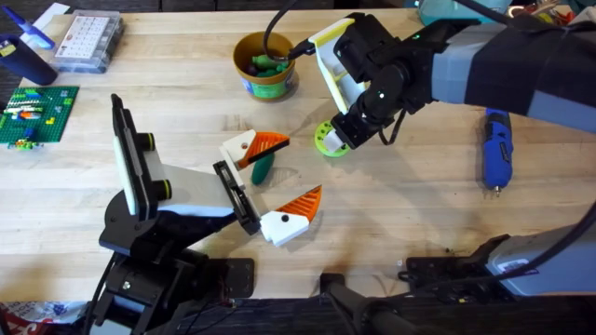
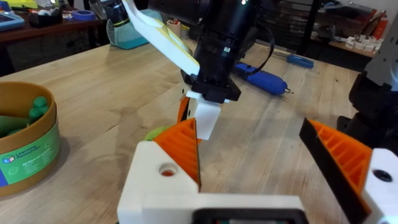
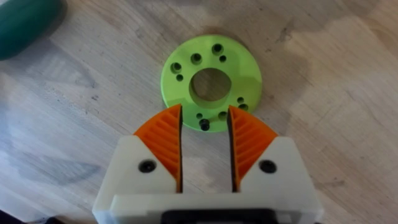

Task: Pick up the gripper from the table and insert it into the empty holder that is missing its gripper. Then pick up a screw, insert it into the mounting hole, and use the screwdriver to tighten it. Finally, clean up the table by picking up the vegetable and placing it into the bucket.

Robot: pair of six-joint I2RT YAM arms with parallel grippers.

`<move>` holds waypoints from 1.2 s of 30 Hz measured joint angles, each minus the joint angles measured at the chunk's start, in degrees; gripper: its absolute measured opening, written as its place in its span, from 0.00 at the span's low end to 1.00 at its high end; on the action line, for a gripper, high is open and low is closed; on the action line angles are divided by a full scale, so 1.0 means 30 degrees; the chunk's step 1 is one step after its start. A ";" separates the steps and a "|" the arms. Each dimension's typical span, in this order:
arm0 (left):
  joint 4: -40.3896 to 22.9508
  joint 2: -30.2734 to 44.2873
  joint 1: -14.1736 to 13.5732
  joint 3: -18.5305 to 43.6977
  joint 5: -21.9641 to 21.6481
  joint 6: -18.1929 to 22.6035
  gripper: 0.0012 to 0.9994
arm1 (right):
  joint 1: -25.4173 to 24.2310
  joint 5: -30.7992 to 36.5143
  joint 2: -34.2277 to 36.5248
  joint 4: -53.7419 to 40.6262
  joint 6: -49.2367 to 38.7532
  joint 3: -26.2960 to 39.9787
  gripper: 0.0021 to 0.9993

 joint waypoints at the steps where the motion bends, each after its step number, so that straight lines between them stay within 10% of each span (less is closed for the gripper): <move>1: 0.0025 0.0000 0.0000 0.0000 -0.0004 -0.0008 0.99 | -0.0004 0.0000 0.0000 -0.0037 0.0000 0.0000 0.37; 27: 0.0022 0.0000 0.0000 0.0000 -0.0012 -0.0012 0.99 | 0.0229 0.0085 -0.0085 -0.2251 0.0818 0.0126 0.37; 36: 0.0022 0.0000 0.0000 0.0000 -0.0013 -0.0034 0.99 | 0.0229 0.1191 -0.5165 -0.4622 0.1909 0.1776 0.37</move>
